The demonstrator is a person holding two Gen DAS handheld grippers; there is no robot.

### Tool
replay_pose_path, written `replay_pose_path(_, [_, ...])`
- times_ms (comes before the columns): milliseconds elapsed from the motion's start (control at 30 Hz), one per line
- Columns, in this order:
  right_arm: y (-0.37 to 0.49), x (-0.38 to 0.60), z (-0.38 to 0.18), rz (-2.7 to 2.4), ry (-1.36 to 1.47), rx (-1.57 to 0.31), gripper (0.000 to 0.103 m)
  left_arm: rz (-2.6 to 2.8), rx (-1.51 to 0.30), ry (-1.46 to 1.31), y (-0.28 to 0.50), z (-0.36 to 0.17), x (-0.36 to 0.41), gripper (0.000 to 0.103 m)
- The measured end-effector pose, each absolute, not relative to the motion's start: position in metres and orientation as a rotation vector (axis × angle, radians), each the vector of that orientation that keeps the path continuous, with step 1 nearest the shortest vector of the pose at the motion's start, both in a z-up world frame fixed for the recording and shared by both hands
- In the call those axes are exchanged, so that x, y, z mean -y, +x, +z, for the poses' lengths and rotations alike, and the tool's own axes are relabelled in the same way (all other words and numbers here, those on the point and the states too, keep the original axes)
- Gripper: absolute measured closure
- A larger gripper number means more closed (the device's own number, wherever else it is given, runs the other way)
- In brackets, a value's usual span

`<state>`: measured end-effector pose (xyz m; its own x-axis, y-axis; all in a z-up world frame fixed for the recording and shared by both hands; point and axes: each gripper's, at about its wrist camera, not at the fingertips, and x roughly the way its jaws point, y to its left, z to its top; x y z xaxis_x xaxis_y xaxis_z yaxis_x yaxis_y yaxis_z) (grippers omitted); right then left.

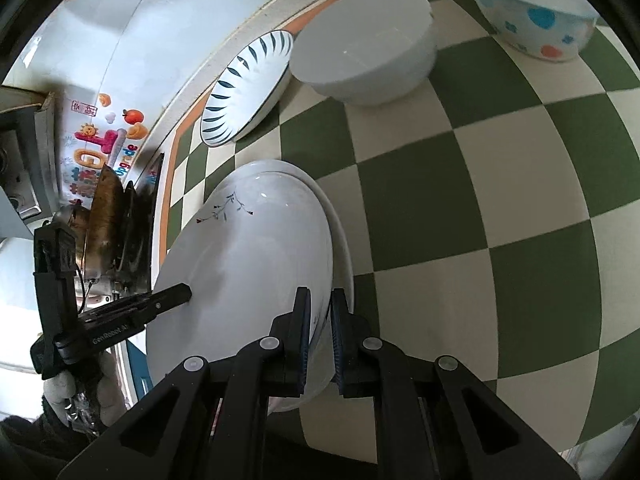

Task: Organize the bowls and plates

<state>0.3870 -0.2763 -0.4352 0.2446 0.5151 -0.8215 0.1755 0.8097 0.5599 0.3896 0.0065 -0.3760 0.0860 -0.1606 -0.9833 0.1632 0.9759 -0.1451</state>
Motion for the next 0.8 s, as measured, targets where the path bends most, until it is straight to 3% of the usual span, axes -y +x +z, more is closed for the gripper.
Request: replay_pose_path(800, [0.385, 0.287, -0.437, 0.222, 0.709, -1.350, 0.092, -0.238, -1.602, -0.139, 0.389, -0.389, -0.019, 0.079])
